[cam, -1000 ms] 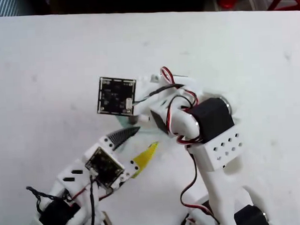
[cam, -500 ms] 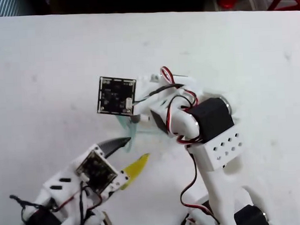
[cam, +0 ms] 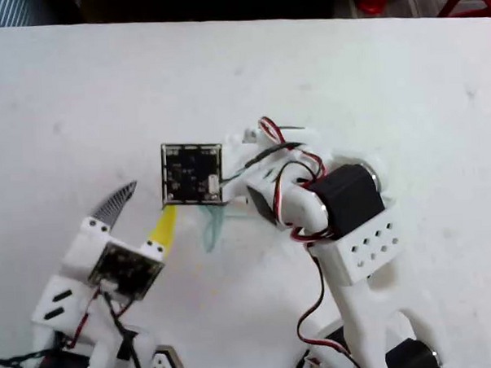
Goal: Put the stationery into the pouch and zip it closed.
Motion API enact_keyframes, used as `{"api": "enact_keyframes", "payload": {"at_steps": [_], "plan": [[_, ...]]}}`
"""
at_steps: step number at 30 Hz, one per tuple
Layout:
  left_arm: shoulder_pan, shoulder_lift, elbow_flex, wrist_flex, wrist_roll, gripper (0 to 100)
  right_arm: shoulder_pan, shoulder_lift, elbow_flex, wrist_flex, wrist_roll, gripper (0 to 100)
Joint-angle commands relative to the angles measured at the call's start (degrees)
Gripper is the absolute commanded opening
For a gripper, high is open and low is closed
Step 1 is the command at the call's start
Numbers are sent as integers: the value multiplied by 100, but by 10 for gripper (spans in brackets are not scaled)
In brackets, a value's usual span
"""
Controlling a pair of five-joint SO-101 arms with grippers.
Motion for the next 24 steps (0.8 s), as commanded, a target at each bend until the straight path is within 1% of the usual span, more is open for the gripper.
{"api": "enact_keyframes", "payload": {"at_steps": [1, 4, 6, 9, 12, 15, 20, 22, 24], "plan": [[-92, 13, 677, -870, -299, 215, 4, -163, 70, 84, 360, 18], [-75, 13, 1275, -1644, -422, 215, 4, -198, 70, 84, 396, 18], [-66, 13, 1477, -1855, -422, 215, 4, -189, 70, 75, 396, 18], [-66, 13, 1336, -1574, -387, 215, 92, -189, 79, 40, 404, 18], [-66, 13, 932, -993, -387, 215, 101, -189, 79, 40, 413, 18], [-48, 13, 554, -615, -413, 215, 75, -180, 79, 31, 413, 18], [629, 13, 255, -149, -396, 215, 84, -180, 79, 13, 413, 18], [796, 13, 255, -132, -396, 215, 92, -189, 79, 40, 413, 18], [831, 13, 378, -413, -387, 215, 92, -189, 79, 48, 404, 18]]}}
